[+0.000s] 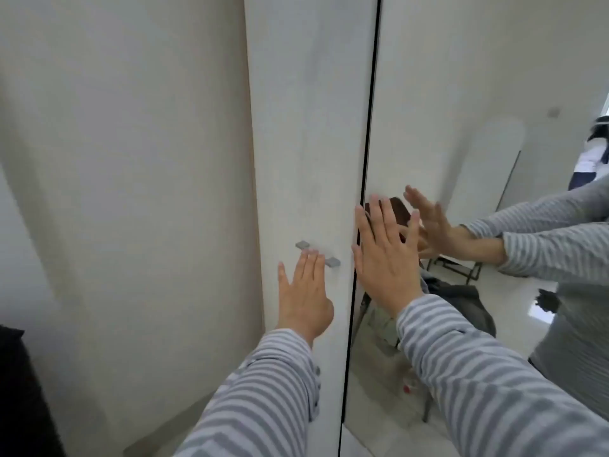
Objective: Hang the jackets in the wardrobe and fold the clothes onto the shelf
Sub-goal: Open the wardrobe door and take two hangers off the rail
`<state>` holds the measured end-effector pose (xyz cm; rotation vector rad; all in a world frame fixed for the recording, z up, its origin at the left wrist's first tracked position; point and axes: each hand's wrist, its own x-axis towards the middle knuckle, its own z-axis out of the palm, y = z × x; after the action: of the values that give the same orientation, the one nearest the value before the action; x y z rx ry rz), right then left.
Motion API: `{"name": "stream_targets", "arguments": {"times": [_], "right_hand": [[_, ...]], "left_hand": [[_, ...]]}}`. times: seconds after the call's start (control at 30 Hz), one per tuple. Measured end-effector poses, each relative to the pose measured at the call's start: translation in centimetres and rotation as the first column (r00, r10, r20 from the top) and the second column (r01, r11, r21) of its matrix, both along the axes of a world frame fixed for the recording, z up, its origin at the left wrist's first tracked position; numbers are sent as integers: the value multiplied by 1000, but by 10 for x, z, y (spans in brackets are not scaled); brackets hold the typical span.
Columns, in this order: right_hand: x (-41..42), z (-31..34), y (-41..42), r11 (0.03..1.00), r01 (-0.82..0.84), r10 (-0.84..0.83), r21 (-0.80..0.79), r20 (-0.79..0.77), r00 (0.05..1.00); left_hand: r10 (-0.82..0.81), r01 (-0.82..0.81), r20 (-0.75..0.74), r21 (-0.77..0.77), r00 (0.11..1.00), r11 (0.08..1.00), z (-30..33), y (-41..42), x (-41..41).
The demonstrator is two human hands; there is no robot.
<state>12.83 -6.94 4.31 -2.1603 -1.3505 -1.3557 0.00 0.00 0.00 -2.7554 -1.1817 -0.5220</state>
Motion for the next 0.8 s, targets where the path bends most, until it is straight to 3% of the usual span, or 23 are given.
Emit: {"name": "stream_targets", "arguments": {"times": [0.27, 0.4, 0.53, 0.6, 0.8], "right_hand": [[39, -4, 33, 989, 146, -146, -22, 7, 989], [60, -16, 32, 982, 164, -155, -92, 102, 983], [66, -16, 36, 965, 249, -235, -85, 155, 960], [62, -15, 36, 959, 268, -253, -86, 155, 955], [71, -21, 45, 981, 195, -191, -21, 122, 974]], "left_hand": [[-53, 42, -82, -132, 995, 990, -11, 35, 48], [-82, 66, -82, -184, 993, 981, -14, 59, 64], [-89, 92, 24, -160, 996, 983, -12, 74, 78], [-105, 105, 7, -108, 994, 989, -11, 79, 79], [-171, 171, 57, -4, 984, 985, -19, 85, 62]]}}
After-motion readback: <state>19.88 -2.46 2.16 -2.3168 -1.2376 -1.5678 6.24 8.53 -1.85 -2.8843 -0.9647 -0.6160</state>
